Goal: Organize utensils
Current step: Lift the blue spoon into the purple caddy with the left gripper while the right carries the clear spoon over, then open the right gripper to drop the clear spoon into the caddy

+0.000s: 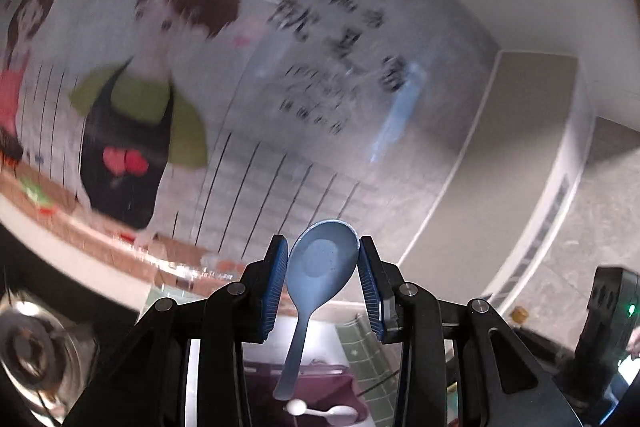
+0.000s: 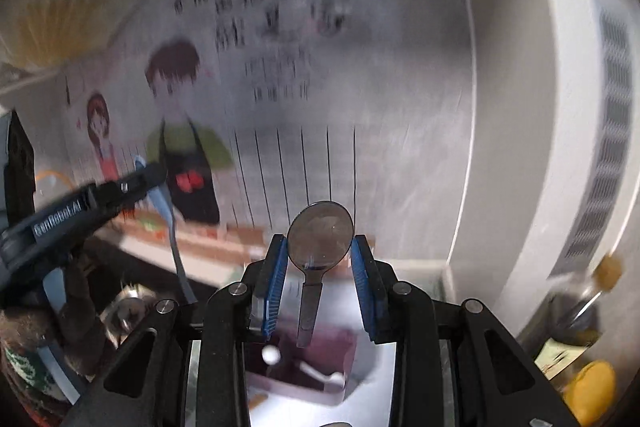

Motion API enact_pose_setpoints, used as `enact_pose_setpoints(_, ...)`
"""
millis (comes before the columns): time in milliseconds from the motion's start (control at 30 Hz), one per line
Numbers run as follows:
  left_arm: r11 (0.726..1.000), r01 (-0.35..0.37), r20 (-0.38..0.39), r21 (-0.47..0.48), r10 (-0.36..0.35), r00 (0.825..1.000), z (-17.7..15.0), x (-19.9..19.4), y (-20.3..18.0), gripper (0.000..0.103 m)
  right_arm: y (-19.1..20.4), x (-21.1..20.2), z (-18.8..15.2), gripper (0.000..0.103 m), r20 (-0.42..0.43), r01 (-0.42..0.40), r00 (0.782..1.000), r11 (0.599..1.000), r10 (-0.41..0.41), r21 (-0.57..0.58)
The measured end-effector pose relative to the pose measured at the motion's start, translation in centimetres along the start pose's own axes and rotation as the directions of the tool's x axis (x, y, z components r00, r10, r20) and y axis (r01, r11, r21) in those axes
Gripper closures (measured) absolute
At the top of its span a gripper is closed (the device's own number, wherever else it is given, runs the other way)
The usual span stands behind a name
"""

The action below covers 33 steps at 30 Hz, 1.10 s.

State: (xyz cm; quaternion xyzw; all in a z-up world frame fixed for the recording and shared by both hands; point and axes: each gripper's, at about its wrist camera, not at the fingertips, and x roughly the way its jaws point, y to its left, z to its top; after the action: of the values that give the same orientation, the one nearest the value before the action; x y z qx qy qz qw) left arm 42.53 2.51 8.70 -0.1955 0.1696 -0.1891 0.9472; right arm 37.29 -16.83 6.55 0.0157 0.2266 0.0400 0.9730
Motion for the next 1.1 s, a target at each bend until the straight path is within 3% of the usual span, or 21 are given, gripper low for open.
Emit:
enact_pose_setpoints(300,0.999,-0.040,-0.125,-0.032,0.036,0.992,-5.7,4.2,2.6,0.066,0.2,5.9,-4.2,0.073,-0.155,-0.020,0.988,1.000,0.023,0.019)
enact_pose_setpoints(467,0.997,-0.052,-0.194,-0.063,0.039,0.980,-7.9,4.7,3.9,0.066,0.0,8.0,-7.0,0.072,-0.269,-0.037,0.962,0.999,0.046,0.038)
enact_pose_setpoints(533,0.996,-0.051,-0.217,-0.072,0.035,0.976,-8.3,4.6,4.2,0.060,-0.1,8.5,-7.6,0.071,-0.293,-0.055,0.954,0.997,0.070,0.058)
enact_pose_setpoints(633,0.996,-0.061,-0.215,-0.071,0.045,0.976,-8.3,3.6,4.2,0.048,-0.1,8.3,-8.2,0.071,-0.306,-0.055,0.950,0.997,0.069,0.054)
enact_pose_setpoints(700,0.994,-0.085,-0.199,-0.065,0.070,0.977,-8.0,2.4,4.1,0.048,0.1,7.7,-8.2,0.071,-0.293,-0.049,0.954,0.998,0.061,0.048)
enact_pose_setpoints(900,0.990,-0.138,-0.165,-0.024,0.132,0.977,-7.5,-2.9,4.0,0.040,0.7,1.8,-8.0,0.071,-0.148,-0.026,0.989,1.000,0.024,-0.011)
enact_pose_setpoints(1033,0.983,-0.179,-0.230,0.040,0.183,0.956,-9.3,-4.8,4.5,0.037,0.9,0.2,-9.9,0.071,-0.191,-0.035,0.981,0.997,0.022,-0.063)
enact_pose_setpoints(1100,0.979,-0.189,-0.299,0.080,0.205,0.932,-11.2,-5.4,5.1,0.037,0.9,0.3,-11.3,0.071,-0.229,-0.026,0.973,0.997,0.008,-0.075)
